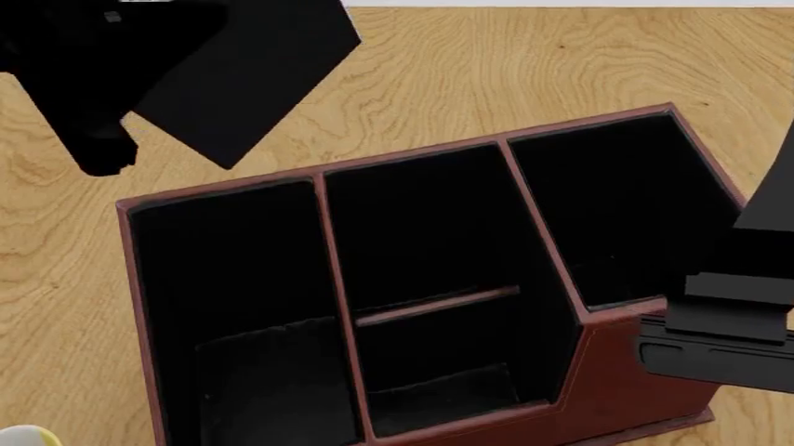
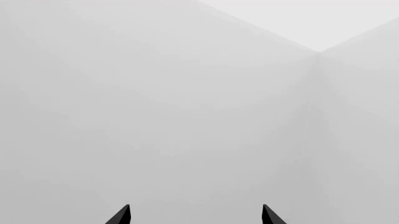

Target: Pick up the book and place it in the back compartment of the caddy.

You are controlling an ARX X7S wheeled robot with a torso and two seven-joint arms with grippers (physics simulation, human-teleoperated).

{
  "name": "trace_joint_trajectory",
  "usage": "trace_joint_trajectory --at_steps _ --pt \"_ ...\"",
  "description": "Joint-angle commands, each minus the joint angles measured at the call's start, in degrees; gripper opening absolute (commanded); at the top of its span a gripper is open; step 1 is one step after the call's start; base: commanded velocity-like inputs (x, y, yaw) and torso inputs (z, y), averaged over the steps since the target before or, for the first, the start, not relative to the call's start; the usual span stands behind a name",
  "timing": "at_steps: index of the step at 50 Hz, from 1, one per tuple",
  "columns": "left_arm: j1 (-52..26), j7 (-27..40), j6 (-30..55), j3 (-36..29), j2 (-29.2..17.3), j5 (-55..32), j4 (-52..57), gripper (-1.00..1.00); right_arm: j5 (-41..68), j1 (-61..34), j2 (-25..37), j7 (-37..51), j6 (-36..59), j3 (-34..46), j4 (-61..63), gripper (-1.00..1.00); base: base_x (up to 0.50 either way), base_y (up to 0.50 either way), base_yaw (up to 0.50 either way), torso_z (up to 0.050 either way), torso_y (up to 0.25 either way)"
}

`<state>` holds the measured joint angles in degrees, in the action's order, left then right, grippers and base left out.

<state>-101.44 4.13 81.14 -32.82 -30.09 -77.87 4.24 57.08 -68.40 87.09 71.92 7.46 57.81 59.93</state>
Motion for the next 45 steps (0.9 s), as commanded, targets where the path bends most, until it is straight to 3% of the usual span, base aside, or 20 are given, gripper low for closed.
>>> trace_joint_trajectory --at_steps 1,16,45 --pt "-2.26 -1.38 1.31 -1.48 1.08 -0.75 1.45 -1.00 0.06 -1.46 0.36 -0.02 -0.41 1.56 0.00 1.00 0.00 0.00 0.00 0.000 0.000" --pt "-4.71 -3.14 2.08 -5.97 4.15 -1.30 0.36 -1.00 -0.09 -3.41 0.45 0.20 -0.63 3.88 -0.04 1.00 0.00 0.00 0.00 0.001 0.002" --pt "-3.58 -20.19 -7.53 -17.53 4.95 8.32 4.37 -1.00 -1.75 -3.68 2.16 0.74 -2.98 6.99 0.00 1.00 0.00 0.00 0.00 0.000 0.001"
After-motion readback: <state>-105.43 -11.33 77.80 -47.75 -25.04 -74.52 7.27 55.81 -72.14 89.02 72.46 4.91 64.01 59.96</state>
